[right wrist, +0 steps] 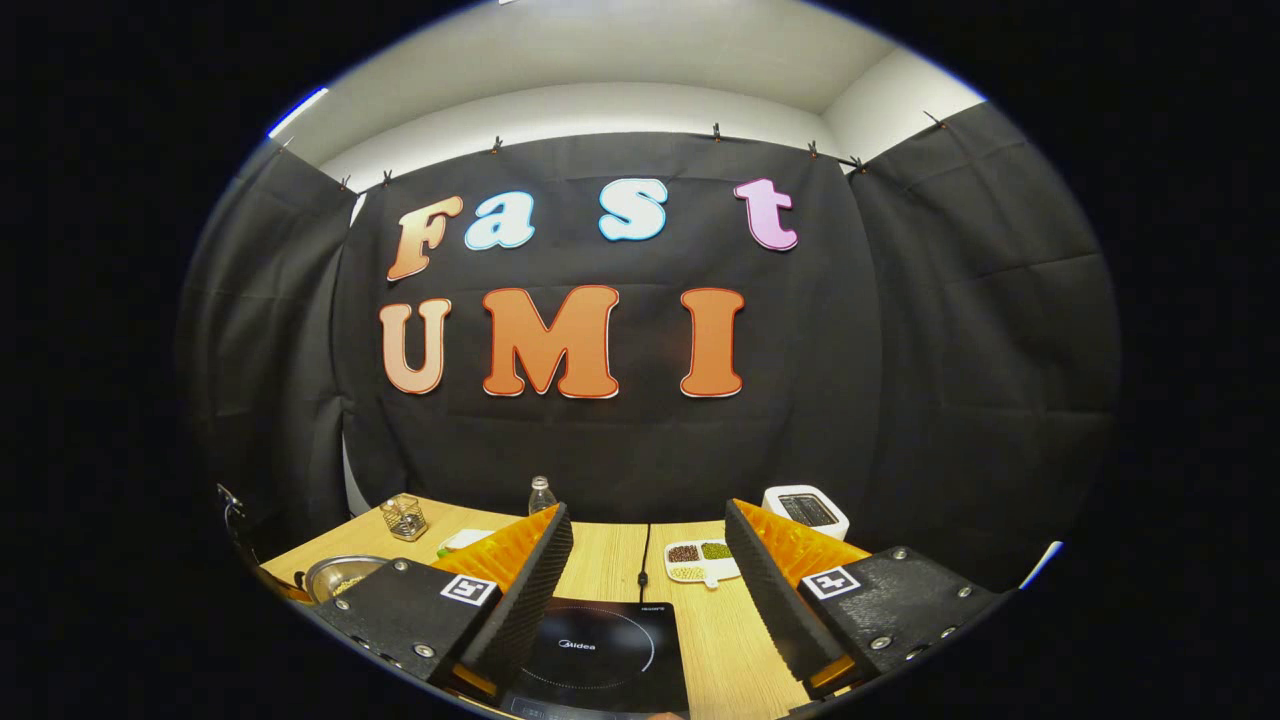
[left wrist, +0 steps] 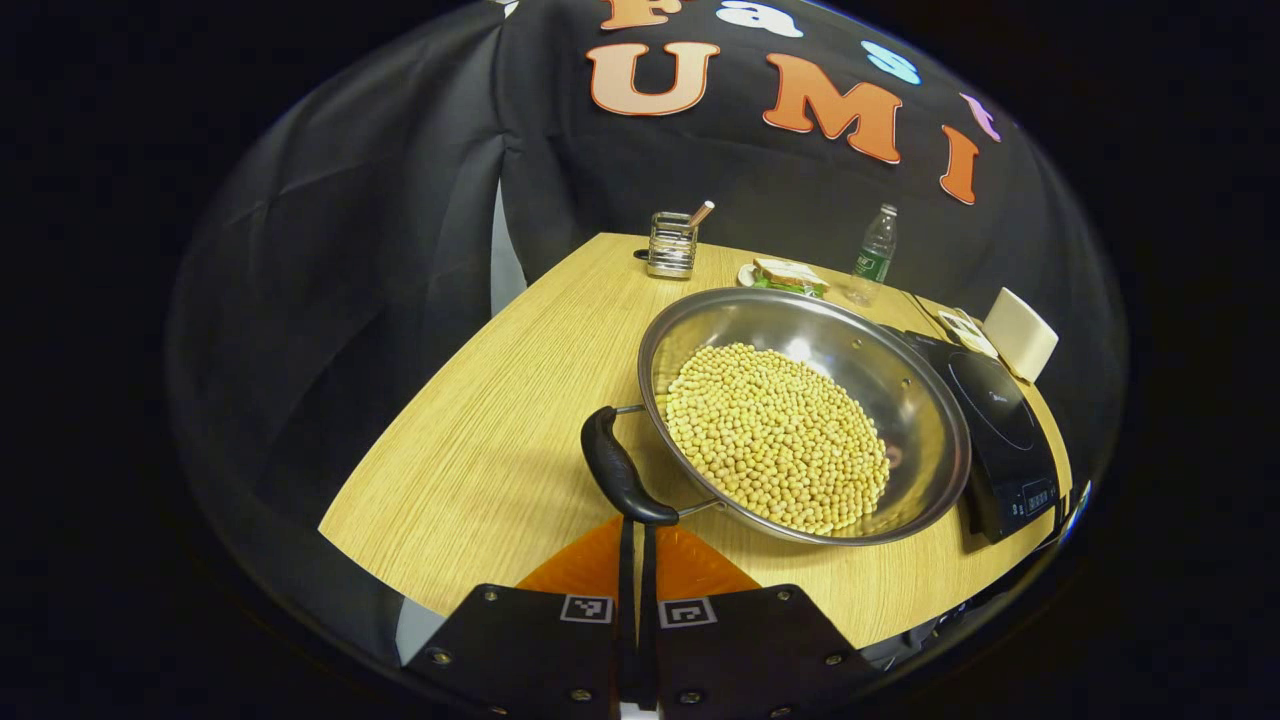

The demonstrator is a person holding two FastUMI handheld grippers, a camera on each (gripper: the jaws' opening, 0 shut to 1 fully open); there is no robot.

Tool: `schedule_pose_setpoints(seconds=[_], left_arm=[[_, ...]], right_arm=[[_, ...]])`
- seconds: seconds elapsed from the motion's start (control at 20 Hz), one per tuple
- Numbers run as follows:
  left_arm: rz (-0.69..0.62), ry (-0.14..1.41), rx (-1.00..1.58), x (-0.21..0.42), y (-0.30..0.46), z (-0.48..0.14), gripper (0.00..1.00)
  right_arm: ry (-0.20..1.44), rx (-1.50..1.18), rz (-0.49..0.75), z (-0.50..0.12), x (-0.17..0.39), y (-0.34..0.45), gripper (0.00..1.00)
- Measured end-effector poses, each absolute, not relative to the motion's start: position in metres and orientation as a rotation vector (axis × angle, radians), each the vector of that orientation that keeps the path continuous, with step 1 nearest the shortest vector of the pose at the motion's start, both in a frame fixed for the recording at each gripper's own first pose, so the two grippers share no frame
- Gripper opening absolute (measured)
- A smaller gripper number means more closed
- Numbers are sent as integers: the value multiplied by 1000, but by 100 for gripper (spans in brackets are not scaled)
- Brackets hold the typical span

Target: First push the handle of the pot to place it horizontally, then grasp the pot with both hands and set it on the induction cooktop.

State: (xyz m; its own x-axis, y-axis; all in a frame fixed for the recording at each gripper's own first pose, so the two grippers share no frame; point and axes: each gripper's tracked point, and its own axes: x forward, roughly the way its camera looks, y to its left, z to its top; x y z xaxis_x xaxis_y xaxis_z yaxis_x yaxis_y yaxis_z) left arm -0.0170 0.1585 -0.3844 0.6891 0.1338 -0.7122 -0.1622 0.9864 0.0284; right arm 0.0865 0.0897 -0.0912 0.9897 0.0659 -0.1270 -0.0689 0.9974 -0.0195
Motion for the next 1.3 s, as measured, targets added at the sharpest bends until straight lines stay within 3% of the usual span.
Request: schedule_pose_setpoints(seconds=[1.3], left_arm=[[168,705,19,59,207,-392,2]], right_arm=[[148,-27,55,-111,90,104,95]])
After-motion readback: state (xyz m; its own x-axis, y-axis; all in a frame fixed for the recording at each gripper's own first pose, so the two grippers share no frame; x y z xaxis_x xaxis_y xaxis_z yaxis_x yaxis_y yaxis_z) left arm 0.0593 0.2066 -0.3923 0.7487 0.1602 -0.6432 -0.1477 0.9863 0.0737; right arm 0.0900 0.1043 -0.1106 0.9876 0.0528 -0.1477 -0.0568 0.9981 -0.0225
